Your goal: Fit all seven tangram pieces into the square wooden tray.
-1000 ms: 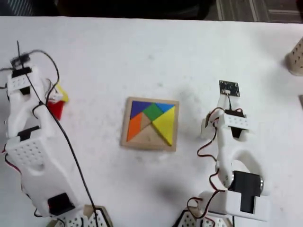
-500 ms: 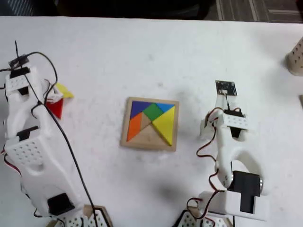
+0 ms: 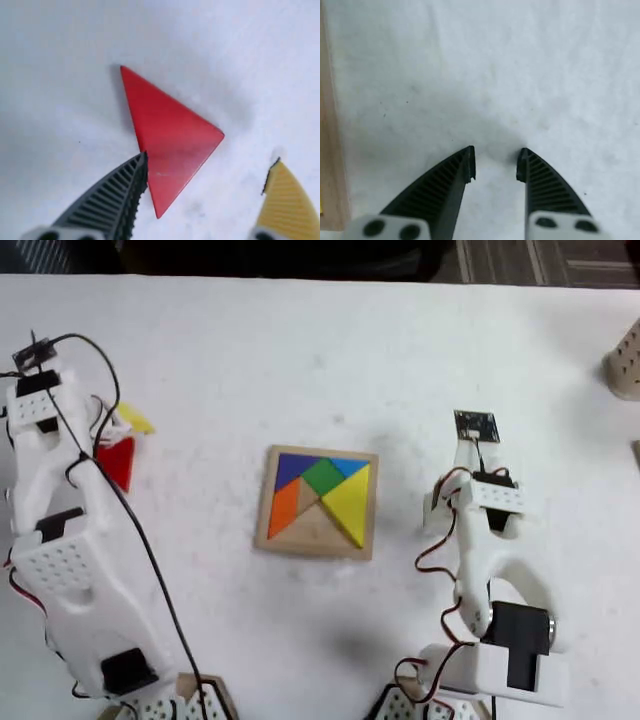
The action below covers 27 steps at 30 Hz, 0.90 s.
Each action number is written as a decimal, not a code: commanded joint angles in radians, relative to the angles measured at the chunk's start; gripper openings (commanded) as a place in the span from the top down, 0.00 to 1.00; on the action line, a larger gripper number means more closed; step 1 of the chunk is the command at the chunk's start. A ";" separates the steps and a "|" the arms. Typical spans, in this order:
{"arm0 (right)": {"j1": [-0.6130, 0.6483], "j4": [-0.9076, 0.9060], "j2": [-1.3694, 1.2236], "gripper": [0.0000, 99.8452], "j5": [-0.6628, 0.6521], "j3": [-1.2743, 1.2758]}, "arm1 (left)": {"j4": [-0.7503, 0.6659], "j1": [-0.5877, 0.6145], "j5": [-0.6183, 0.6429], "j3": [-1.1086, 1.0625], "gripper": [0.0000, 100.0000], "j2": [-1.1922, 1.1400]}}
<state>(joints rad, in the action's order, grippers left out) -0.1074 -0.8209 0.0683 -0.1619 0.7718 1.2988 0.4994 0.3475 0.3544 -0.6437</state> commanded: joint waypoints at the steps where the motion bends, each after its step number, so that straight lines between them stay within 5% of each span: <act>1: 0.022 -0.002 -0.004 0.86 -0.014 -0.029 | -0.044 -0.021 0.063 0.064 0.62 0.013; 18: 0.022 -0.002 -0.004 0.86 -0.014 -0.029 | 0.164 0.068 0.098 0.293 0.62 -0.277; 27: 0.022 -0.002 -0.004 0.86 -0.014 -0.029 | 0.146 0.088 0.064 0.287 0.62 -0.286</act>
<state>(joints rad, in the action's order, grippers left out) -0.1059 -0.8209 0.0683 -0.1619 0.7718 1.4507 0.5577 0.4212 0.6475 -0.9152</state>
